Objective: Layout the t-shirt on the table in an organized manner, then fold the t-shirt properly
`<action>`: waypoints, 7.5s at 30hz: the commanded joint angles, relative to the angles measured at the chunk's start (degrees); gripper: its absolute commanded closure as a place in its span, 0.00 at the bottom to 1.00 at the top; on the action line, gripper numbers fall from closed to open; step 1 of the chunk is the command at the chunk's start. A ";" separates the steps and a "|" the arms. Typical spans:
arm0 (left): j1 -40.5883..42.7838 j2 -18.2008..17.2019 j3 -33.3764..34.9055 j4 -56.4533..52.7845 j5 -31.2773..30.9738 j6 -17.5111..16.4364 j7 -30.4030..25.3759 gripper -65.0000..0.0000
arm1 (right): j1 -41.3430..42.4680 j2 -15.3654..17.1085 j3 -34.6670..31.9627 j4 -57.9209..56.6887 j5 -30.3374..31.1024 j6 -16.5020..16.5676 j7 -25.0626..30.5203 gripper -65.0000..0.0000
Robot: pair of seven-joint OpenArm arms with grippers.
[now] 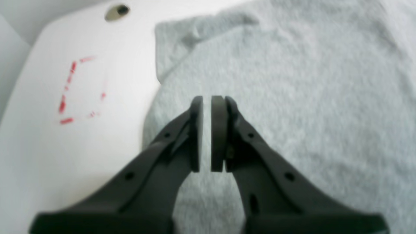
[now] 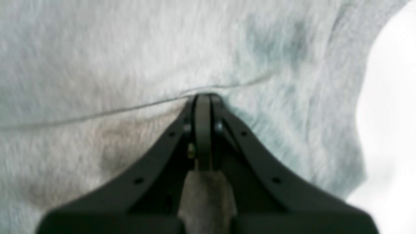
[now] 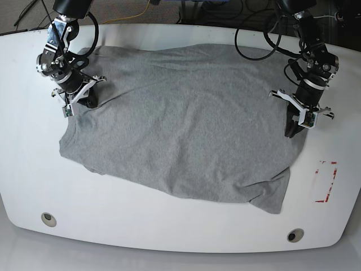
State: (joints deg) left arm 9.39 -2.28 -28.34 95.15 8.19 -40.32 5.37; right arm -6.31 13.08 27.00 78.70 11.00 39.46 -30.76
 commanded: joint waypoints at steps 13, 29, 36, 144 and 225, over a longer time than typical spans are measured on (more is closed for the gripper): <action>-0.90 -0.57 -0.01 -1.48 -0.93 0.32 -1.45 0.96 | 11.18 4.72 -5.77 -17.03 -3.49 -1.35 2.15 1.00; -1.87 -1.72 -0.01 -2.01 -0.93 0.32 -1.28 0.96 | 9.78 6.92 -7.88 -18.43 -3.31 -1.44 2.41 1.00; -1.96 -1.72 0.07 -2.01 4.43 0.32 -1.28 0.95 | 6.00 6.92 -7.88 -17.29 -3.05 -1.44 2.32 1.00; 2.44 -1.63 -12.67 0.19 -15.53 0.32 11.12 0.32 | -14.05 -3.63 22.80 17.08 14.89 -1.18 -20.18 0.36; 4.55 -1.80 -12.59 0.27 -11.83 0.32 11.12 0.32 | 2.04 -6.88 10.05 18.49 14.89 -1.53 -29.32 1.00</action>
State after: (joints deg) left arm 14.28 -3.33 -40.62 94.37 -2.61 -39.94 18.02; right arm -5.74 5.37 36.99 98.59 25.54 37.74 -61.06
